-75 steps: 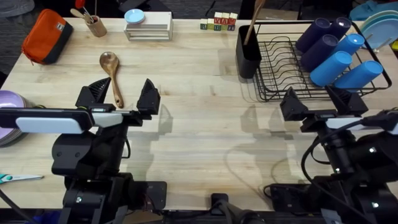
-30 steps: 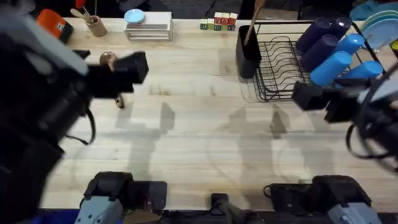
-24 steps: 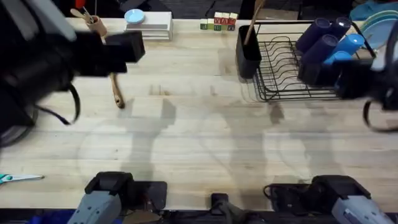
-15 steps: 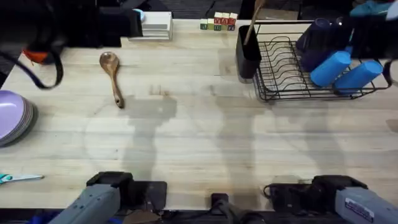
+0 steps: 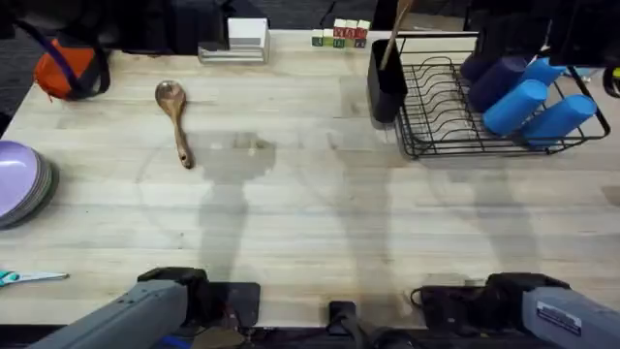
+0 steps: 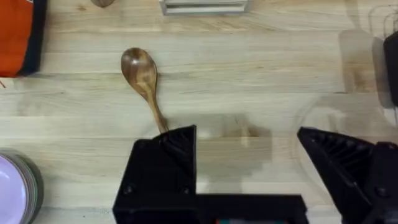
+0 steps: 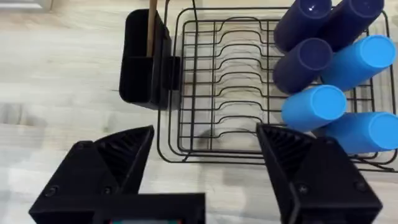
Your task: Pick up the spoon on the table one by one and put them onto the rack
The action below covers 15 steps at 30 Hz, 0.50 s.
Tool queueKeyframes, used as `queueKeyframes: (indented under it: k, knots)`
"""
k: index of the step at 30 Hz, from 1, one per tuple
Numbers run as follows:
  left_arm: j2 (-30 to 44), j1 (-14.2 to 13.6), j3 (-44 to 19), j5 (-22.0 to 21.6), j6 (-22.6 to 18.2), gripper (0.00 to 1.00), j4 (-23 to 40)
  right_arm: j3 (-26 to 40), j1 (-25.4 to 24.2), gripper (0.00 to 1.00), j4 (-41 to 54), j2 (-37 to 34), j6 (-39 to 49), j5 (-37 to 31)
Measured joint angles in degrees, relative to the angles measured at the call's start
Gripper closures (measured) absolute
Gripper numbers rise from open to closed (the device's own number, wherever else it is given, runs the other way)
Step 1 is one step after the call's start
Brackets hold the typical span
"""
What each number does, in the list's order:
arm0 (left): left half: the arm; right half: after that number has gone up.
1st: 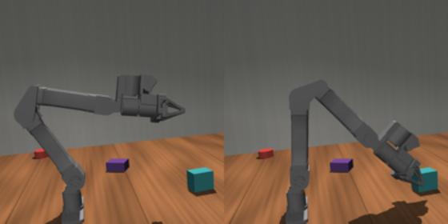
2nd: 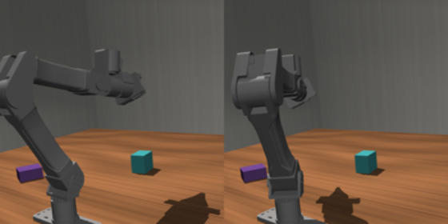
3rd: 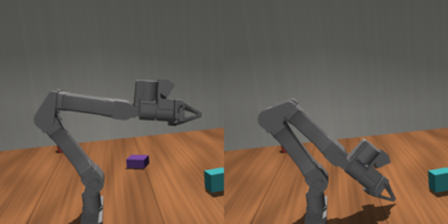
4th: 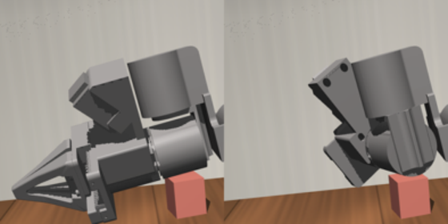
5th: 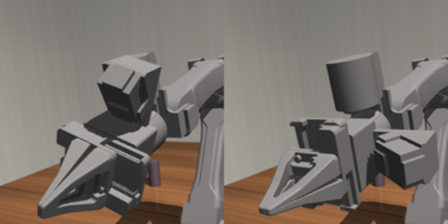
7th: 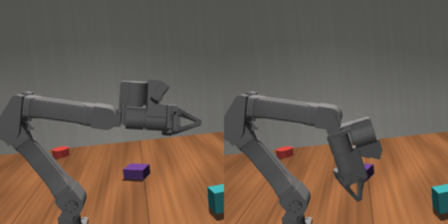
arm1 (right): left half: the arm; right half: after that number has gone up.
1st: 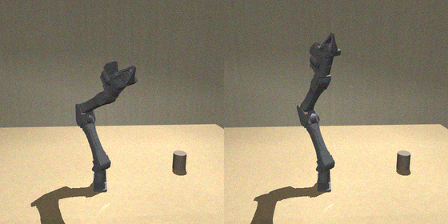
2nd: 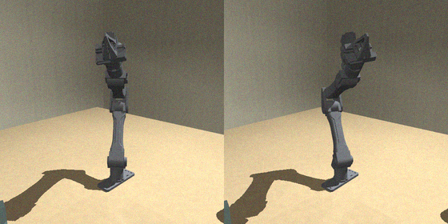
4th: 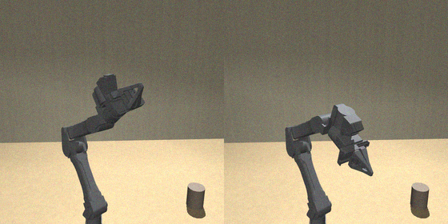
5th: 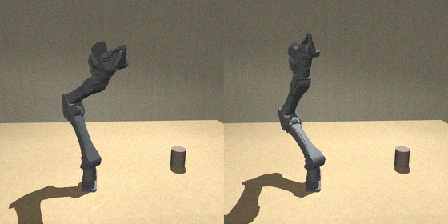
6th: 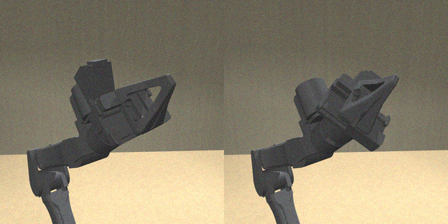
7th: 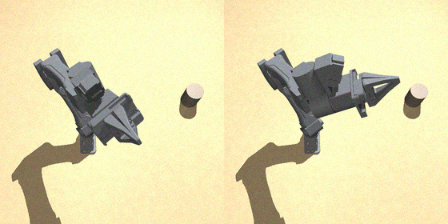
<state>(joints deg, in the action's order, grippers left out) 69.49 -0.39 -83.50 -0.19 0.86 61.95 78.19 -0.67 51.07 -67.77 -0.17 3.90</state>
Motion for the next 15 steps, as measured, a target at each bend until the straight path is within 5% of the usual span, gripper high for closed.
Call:
queueKeyframes:
  k: [15]
  knots:
    - [2.7,0.83,-0.04,-5.6,0.02,0.009,-0.94,0.0,0.0,0.006,0.0,0.0,-0.02,0.04]
